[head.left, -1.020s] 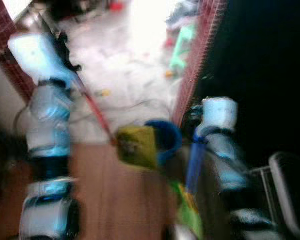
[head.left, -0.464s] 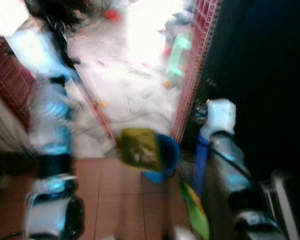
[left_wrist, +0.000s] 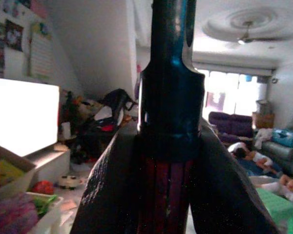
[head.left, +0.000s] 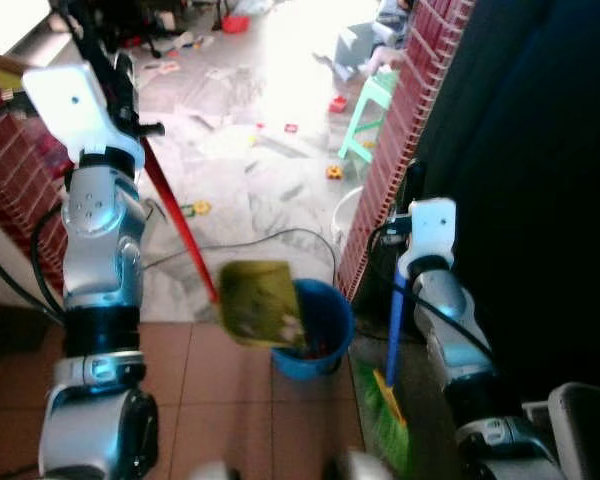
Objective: Sweep floor
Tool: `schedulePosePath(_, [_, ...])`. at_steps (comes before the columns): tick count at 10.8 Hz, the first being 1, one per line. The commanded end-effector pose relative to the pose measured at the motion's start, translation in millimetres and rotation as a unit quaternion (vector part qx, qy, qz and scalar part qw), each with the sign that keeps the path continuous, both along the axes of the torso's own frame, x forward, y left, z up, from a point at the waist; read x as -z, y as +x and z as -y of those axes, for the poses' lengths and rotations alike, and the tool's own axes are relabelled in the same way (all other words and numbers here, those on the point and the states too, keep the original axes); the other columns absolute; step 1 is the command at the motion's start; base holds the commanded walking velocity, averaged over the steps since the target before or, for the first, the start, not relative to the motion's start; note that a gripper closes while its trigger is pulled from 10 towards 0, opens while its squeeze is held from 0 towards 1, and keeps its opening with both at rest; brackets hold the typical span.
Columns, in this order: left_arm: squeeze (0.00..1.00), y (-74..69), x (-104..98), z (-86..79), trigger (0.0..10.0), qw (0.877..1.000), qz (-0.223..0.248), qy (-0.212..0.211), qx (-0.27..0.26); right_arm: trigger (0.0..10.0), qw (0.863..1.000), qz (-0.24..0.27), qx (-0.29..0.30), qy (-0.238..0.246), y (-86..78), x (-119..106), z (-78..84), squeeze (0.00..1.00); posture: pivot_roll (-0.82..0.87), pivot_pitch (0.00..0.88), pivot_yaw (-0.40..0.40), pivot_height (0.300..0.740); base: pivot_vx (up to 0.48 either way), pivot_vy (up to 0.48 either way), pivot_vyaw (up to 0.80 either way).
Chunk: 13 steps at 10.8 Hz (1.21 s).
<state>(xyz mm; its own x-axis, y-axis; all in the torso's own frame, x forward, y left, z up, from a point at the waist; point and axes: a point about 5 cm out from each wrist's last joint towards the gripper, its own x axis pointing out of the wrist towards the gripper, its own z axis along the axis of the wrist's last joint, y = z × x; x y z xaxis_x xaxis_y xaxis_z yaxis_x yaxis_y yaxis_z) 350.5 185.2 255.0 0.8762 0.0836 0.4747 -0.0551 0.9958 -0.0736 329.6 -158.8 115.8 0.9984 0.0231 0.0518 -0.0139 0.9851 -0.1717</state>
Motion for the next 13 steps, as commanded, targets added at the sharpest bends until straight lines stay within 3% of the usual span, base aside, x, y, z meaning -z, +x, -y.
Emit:
schedulePosePath(1, [0.0,-3.1,-15.7,7.1,10.0,0.999,0.042,-0.006,0.01,10.0,1.0,0.007,0.003,0.0,0.6,-3.5,1.4,0.0,-0.07,0.0,-0.032,0.74,0.0,0.0,0.0])
schedulePosePath(3, [0.0,-0.8,-11.5,22.9,10.0,0.998,0.047,0.02,0.019,10.0,1.0,0.006,0.001,0.001,0.7,-3.2,-0.8,0.0,-0.08,0.0,-0.032,0.74,0.0,0.0,0.0])
schedulePosePath(6, [0.0,-1.1,-6.0,54.9,10.0,0.992,0.077,0.093,0.047,10.0,1.0,0.006,0.003,0.002,-0.9,-3.2,-0.8,0.0,-0.09,0.0,-0.024,0.74,0.0,0.0,0.0])
schedulePosePath(10, [0.0,-9.0,9.2,114.2,10.0,0.975,0.094,0.135,0.148,10.0,1.0,0.005,0.006,0.005,-3.7,-0.9,-2.3,0.0,-0.1,0.001,-0.013,0.74,0.0,0.0,0.0])
schedulePosePath(11, [0.0,-13.5,13.4,129.3,10.0,0.963,0.091,0.152,0.202,10.0,1.0,0.005,0.008,0.005,-3.7,-0.9,-1.7,0.0,-0.1,0.004,-0.011,0.74,0.0,0.0,0.0])
schedulePosePath(12, [0.0,-30.4,29.1,163.6,10.0,0.907,0.078,0.23,0.343,10.0,1.0,0.005,0.009,0.005,-4.0,-0.7,-1.4,0.0,-0.09,0.006,-0.011,0.74,0.0,0.0,0.0])
schedulePosePath(13, [0.0,-43.8,33.0,176.5,10.0,0.87,0.085,0.277,0.399,10.0,1.0,0.003,0.008,0.006,-4.3,0.5,-2.7,0.0,-0.09,0.008,-0.013,0.74,0.0,0.0,0.0])
